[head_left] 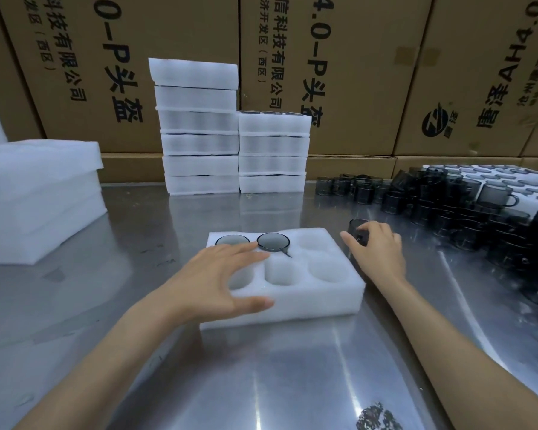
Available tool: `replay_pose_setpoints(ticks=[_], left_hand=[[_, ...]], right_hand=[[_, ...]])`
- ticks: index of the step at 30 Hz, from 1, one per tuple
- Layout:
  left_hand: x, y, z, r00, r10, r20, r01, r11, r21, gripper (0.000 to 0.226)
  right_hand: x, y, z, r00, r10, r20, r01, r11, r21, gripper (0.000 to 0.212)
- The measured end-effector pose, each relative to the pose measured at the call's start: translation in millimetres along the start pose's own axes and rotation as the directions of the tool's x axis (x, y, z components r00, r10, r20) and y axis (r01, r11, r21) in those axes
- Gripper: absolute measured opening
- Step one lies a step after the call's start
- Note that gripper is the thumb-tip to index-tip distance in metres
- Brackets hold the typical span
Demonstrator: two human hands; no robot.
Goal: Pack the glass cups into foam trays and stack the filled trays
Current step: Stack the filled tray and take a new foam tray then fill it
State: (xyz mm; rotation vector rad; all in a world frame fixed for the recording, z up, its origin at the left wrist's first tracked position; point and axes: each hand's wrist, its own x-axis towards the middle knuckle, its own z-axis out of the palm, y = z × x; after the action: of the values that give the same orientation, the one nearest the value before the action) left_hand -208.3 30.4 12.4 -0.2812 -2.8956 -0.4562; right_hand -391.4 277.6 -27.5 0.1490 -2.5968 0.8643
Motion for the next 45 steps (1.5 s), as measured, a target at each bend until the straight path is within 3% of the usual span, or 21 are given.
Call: replay_pose_setpoints(ticks=[4,10,14,19,29,34,37,43,45], left_hand=[[0.1,0.7,2.0,1.000,-0.012,-0.025,0.012,1.000,-0.009,0.076],[-0.2,0.1,3.6,1.000,-0.012,-0.025,0.012,1.000,-0.003,0.075],[0.0,-0.1,4.0,0.999,-0.016,-0.031,0.016,1.000,-0.005,0.072],[0.1,-0.8,4.8,0.999,-0.015,-0.034,0.014,1.000,-0.008,0.073],[-0.7,-0.7,2.5,0.999,-0.027,-0.034,0.027,1.000,-0.005,0.071],[-0.7,1.8,-2.0,0.999,-0.032,-0.002,0.032,0.999,-0.001,0.074],[2.2,5.5,-3.9,0.998,-0.047,0.029,0.047,0.999,0.026,0.070],[22.3,25.4,-0.7,0.996,-0.049,-0.077,0.055,0.996,0.069,0.055],[34.0,31.6,1.8,0.997,-0.004,-0.073,0.007,0.999,0.043,0.061]], right_hand=[[-3.2,-7.2,-3.2,0.993,-0.075,-0.093,0.076,0.997,0.017,0.018],[-11.4,-43.0,-28.5,0.925,-0.243,-0.291,0.334,0.886,0.322,0.020],[-22.1,-60.1,-24.4,0.895,-0.413,-0.168,0.445,0.844,0.299,0.020],[-24.8,-59.4,-23.6,0.907,-0.420,-0.022,0.400,0.845,0.355,0.025],[-24.2,-60.1,-42.3,0.875,-0.464,0.138,0.421,0.871,0.254,0.027],[-22.0,-56.2,-44.9,0.878,-0.450,0.165,0.404,0.880,0.250,0.022],[-21.8,-54.1,-44.8,0.886,-0.421,0.194,0.360,0.889,0.282,0.039],[-23.5,-53.0,-43.9,0.894,-0.427,0.133,0.350,0.854,0.386,0.037],[-24.4,-53.3,-42.8,0.878,-0.458,0.138,0.380,0.843,0.381,0.039]])
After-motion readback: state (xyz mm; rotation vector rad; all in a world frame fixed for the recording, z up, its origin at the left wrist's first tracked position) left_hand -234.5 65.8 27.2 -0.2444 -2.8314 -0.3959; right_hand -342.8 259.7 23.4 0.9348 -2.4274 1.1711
